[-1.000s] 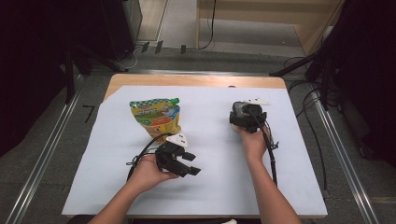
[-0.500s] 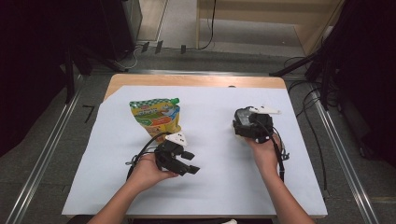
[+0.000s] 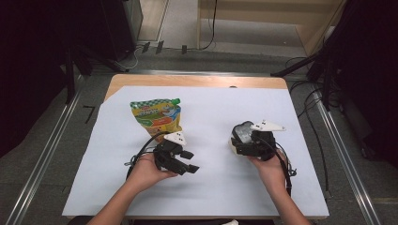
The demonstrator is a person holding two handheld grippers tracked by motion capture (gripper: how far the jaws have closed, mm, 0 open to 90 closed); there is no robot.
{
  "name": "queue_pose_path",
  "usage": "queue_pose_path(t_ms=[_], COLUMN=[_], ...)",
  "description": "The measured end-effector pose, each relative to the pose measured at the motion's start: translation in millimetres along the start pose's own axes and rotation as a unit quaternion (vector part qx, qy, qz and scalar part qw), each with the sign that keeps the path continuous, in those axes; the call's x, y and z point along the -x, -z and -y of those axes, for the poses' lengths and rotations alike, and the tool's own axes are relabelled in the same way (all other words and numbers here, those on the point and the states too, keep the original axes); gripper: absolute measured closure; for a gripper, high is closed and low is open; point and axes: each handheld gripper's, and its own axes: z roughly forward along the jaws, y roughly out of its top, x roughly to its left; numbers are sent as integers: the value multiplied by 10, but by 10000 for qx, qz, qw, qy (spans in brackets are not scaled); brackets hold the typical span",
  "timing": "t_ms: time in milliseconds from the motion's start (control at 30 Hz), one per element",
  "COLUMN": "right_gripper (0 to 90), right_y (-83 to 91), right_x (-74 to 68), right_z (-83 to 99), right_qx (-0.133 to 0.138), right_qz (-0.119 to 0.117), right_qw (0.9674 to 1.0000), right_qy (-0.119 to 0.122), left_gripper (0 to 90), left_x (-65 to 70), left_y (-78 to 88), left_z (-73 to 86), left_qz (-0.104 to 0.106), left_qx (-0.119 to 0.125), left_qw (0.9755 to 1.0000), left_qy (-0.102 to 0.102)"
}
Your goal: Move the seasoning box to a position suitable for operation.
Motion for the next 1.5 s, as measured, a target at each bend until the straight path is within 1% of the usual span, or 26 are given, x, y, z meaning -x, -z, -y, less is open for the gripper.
queue_pose_path(t_ms=[33,100,133,167,233,333,367,433,467,533,600,767,833,967,1067,1100,1133,1167,1267,1333,1500], right_gripper=[166,166,166,166,166,166,166,166,166,166,166,166,166,166,166,166,166,165,164,163,160], right_y=[0,-8,-15,-38,-54,-105,-145,-156,-183,-190,-212,-244,-261,-287,-304,-300,-304,-303,-297,-300,-297], right_x=[0,-34,-53,-97,-123,-202,-269,-293,-366,-390,-450,-592,-633,-702,-749,-767,-768,-754,-749,-751,-747], right_z=[0,11,11,10,8,4,1,1,3,5,10,19,21,29,47,55,59,71,86,87,83], right_qx=[0,-28,-50,-65,-73,-114,-149,-160,-205,-228,-251,-317,-311,-356,-378,-370,-339,-298,-275,-278,-302], right_qz=[0,-45,-85,-174,-206,-331,-419,-440,-501,-532,-595,-710,-722,-845,-885,-852,-847,-870,-889,-896,-920], right_qw=[10000,9999,9999,9997,9996,9990,9984,9982,9974,9970,9958,9940,9934,9919,9908,9909,9905,9903,9906,9903,9907], right_qy=[0,95,125,184,204,286,350,372,474,510,646,775,831,880,953,970,1031,1038,1000,1024,956], left_gripper=[413,413,413,412,413,413,413,413,413,413,413,413,412,412,412,411,412,412,412,412,411], left_x=[0,-11,-17,-28,-49,-83,-94,-99,-102,-112,-122,-136,-131,-126,-131,-131,-130,-128,-124,-123,-127], left_y=[2,8,8,11,27,54,69,82,90,102,110,119,115,106,106,107,107,107,107,106,106], left_z=[1,3,4,4,6,14,17,21,23,25,27,30,30,28,29,29,29,28,27,27,28], left_qz=[-11,-16,2,-5,-28,-19,-34,-49,-50,-73,-76,-96,-93,-92,-89,-89,-90,-97,-104,-102,-102], left_qx=[-14,-38,-22,-29,-37,20,19,60,78,78,93,74,72,64,52,54,61,58,64,55,56], left_qw=[10000,10000,10000,10000,10000,9999,9999,9999,9998,9998,9997,9998,9998,9998,9998,9998,9998,9998,9998,9998,9998], left_qy=[-3,7,20,21,52,110,111,142,161,154,189,185,184,190,178,181,180,181,181,176,178])
